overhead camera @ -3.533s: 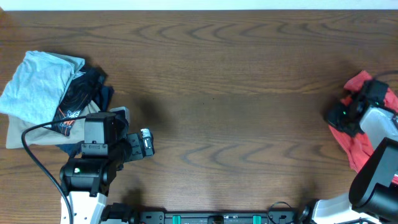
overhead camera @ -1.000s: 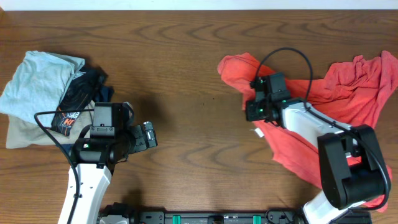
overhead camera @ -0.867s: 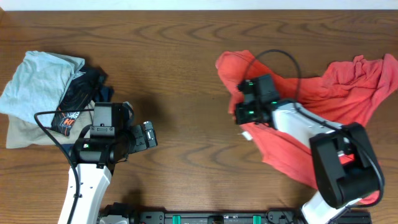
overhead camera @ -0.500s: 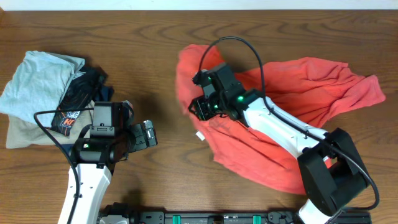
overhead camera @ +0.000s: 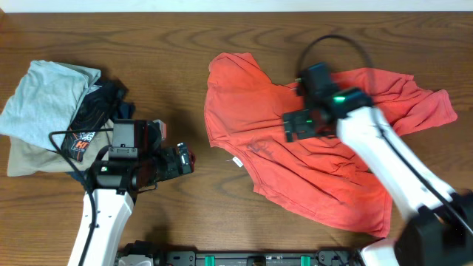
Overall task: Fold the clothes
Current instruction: 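Grasp the shirt's left edge with the left gripper and pull it left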
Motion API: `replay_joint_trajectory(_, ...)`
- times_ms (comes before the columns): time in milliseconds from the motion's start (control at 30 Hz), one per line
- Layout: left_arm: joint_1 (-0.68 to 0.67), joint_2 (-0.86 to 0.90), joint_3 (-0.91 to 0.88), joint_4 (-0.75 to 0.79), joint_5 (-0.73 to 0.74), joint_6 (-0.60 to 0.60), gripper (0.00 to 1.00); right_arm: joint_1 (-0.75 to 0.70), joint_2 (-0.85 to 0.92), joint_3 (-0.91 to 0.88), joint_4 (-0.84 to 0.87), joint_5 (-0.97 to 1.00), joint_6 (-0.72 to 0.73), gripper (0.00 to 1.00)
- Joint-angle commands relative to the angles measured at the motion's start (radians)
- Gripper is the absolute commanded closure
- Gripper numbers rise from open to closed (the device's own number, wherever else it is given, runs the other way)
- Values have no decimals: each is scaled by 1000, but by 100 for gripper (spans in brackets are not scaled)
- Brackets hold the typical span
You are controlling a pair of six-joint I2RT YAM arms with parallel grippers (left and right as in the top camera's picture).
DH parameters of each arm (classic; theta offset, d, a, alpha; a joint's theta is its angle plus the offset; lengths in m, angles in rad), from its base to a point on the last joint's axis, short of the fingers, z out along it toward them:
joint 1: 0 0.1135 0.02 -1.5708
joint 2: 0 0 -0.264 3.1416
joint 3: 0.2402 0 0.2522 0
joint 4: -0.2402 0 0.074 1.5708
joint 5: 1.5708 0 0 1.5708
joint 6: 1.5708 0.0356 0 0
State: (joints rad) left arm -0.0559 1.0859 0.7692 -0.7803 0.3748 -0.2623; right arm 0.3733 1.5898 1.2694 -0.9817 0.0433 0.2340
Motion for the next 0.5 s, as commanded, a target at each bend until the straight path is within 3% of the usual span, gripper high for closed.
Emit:
replay_joint_trajectory(0, 4, 39, 2, 2, 113, -2, 2, -69, -70, 25, -68, 51, 5, 1)
replay_joint_trajectory(233, -11, 150, 2, 21, 247, -2, 2, -185, -115, 25, -214, 55, 5, 1)
replay_joint_trajectory(467, -159, 260, 2, 71, 248, -21, 2, -277, -114, 24, -253, 58, 32, 1)
